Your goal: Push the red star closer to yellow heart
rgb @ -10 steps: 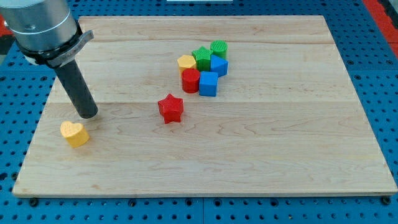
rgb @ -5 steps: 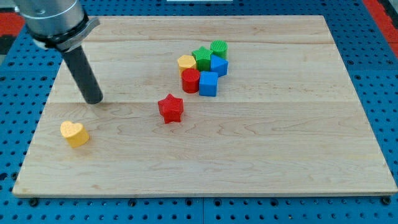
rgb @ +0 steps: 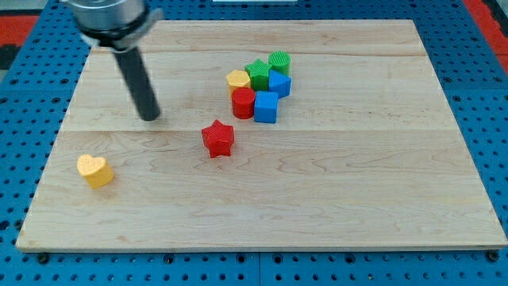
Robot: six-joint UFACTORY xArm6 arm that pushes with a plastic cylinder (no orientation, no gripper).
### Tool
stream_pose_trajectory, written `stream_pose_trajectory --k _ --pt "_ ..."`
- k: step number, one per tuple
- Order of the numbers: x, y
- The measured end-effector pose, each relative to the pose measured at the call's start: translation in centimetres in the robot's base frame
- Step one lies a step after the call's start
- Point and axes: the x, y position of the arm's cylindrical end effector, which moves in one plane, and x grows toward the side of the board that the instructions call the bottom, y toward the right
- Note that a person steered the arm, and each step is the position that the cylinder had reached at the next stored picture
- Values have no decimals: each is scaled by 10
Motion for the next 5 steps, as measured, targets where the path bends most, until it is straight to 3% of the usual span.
stream_pose_trajectory --k 2,4,5 --pt "15 129" --pt "38 86" --pt "46 24"
